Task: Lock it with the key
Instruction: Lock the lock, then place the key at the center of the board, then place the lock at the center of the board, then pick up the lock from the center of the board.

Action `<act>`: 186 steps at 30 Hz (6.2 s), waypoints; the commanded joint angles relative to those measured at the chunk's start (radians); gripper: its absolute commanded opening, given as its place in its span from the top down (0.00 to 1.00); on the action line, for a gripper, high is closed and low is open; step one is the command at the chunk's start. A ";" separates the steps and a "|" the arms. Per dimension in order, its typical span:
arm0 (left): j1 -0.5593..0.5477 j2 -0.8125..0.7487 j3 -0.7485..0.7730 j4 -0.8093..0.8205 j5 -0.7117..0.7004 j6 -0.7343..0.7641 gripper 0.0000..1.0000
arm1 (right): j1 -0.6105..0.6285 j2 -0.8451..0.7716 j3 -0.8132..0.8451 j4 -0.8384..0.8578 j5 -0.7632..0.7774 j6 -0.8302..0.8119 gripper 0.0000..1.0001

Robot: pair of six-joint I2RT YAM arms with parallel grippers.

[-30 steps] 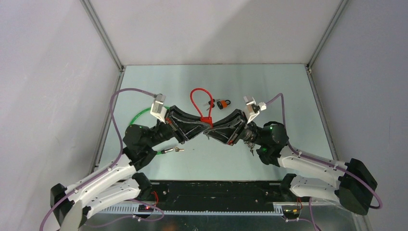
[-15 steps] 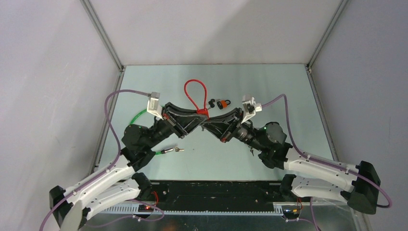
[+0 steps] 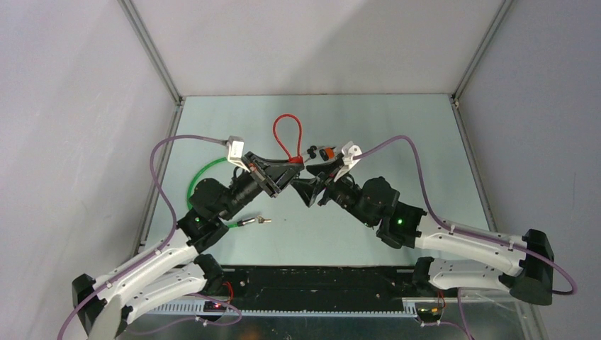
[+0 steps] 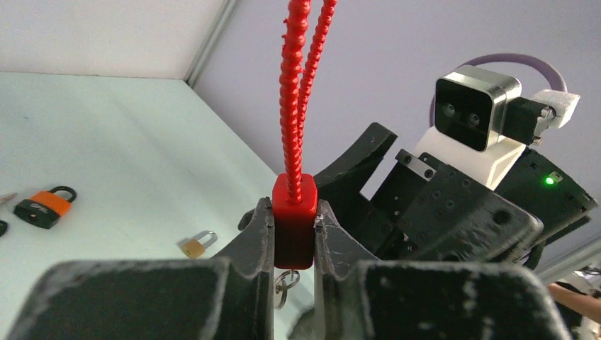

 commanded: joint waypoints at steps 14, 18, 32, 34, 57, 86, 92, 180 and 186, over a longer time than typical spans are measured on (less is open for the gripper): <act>-0.001 -0.031 0.112 0.016 0.163 0.042 1.00 | -0.269 -0.103 -0.167 0.356 -0.702 0.321 0.22; 0.000 -0.033 0.123 0.019 0.194 0.022 1.00 | -0.269 -0.058 -0.181 0.515 -0.728 0.426 0.21; 0.000 -0.024 0.117 0.058 0.236 -0.019 1.00 | -0.268 0.067 -0.168 0.732 -0.686 0.551 0.48; -0.001 -0.021 0.115 0.061 0.234 -0.020 1.00 | -0.267 0.082 -0.169 0.759 -0.686 0.572 0.55; 0.006 -0.062 0.119 0.066 0.137 0.074 1.00 | -0.260 0.025 -0.245 0.540 -0.761 0.492 1.00; 0.029 -0.109 0.037 0.024 -0.103 0.010 1.00 | -0.126 0.064 -0.246 0.244 -0.255 0.268 1.00; 0.034 0.049 0.004 -0.089 -0.062 -0.028 1.00 | -0.231 -0.003 -0.272 0.017 -0.099 0.315 1.00; 0.062 -0.435 0.205 -0.934 -0.816 0.002 0.00 | 0.028 1.244 0.839 -0.397 -0.525 -0.668 0.47; 0.062 -0.424 0.202 -0.937 -0.828 0.002 0.00 | 0.023 1.229 0.847 -0.455 -0.474 -0.683 0.90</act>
